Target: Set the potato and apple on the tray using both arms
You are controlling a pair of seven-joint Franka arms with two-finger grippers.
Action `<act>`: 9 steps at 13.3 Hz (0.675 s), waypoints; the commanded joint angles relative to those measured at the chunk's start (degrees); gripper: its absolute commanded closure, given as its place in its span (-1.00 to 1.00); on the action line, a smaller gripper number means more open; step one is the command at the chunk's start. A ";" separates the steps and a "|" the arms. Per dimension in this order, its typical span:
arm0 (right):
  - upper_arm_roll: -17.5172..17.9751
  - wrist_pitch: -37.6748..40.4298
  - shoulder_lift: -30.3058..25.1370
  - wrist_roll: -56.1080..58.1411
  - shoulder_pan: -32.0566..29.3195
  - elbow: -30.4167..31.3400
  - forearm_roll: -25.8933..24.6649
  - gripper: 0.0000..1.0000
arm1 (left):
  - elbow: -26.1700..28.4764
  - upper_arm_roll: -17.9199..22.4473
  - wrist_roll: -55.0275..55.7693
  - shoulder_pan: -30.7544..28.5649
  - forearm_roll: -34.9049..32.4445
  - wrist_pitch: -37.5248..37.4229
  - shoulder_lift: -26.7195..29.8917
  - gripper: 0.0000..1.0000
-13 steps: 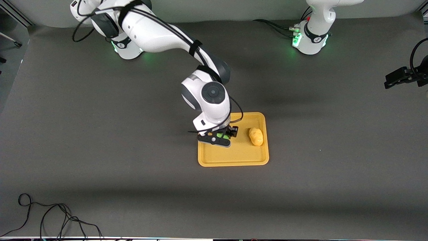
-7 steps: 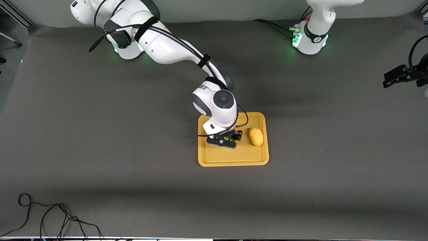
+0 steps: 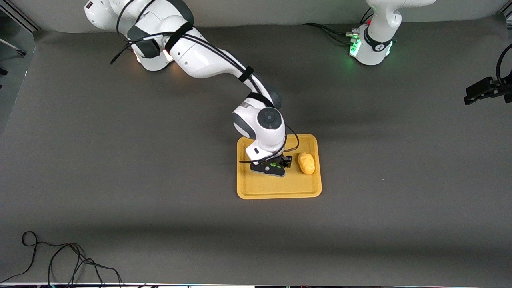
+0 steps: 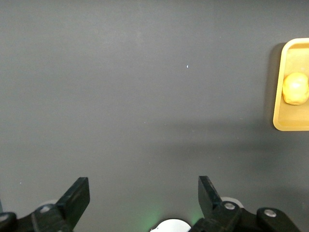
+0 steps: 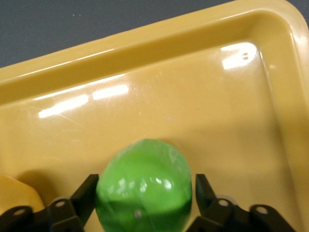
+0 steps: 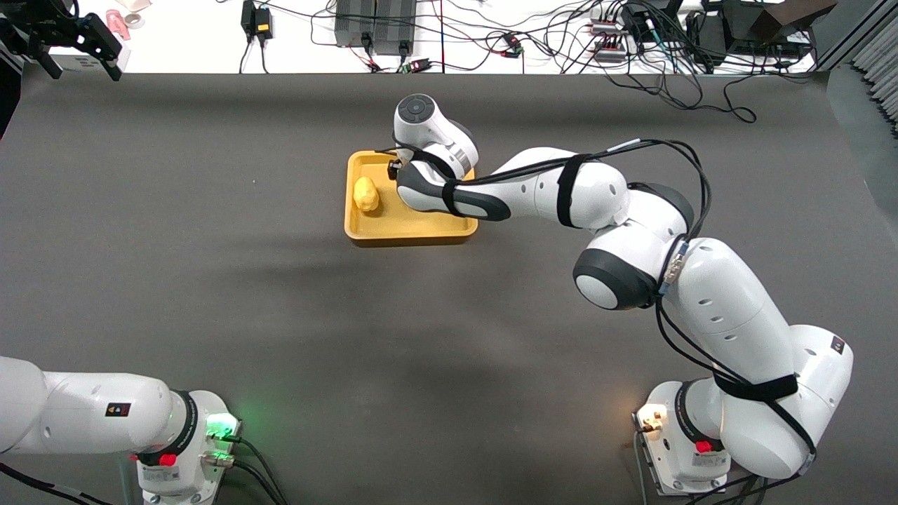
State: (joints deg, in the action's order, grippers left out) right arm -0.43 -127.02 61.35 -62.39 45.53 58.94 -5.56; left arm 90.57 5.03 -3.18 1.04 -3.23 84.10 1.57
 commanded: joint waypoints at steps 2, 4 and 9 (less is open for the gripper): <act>-0.27 8.69 -2.54 -1.42 0.52 -2.52 -1.12 -1.00 | -0.83 0.25 -1.39 -0.08 -0.28 -0.69 0.45 -1.00; -0.27 16.50 -7.80 -0.89 0.35 -2.52 -1.04 -1.00 | -0.75 0.16 -2.26 0.01 -0.20 -0.69 0.54 -1.00; -0.71 31.46 -22.39 9.97 -6.14 -1.99 -0.25 -1.00 | -1.79 0.16 -1.84 0.10 0.42 -0.95 -0.42 -1.00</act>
State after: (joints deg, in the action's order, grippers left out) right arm -1.55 -99.31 44.62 -58.30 43.05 54.19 -5.66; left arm 90.18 5.09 -4.67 0.95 -3.22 84.10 1.55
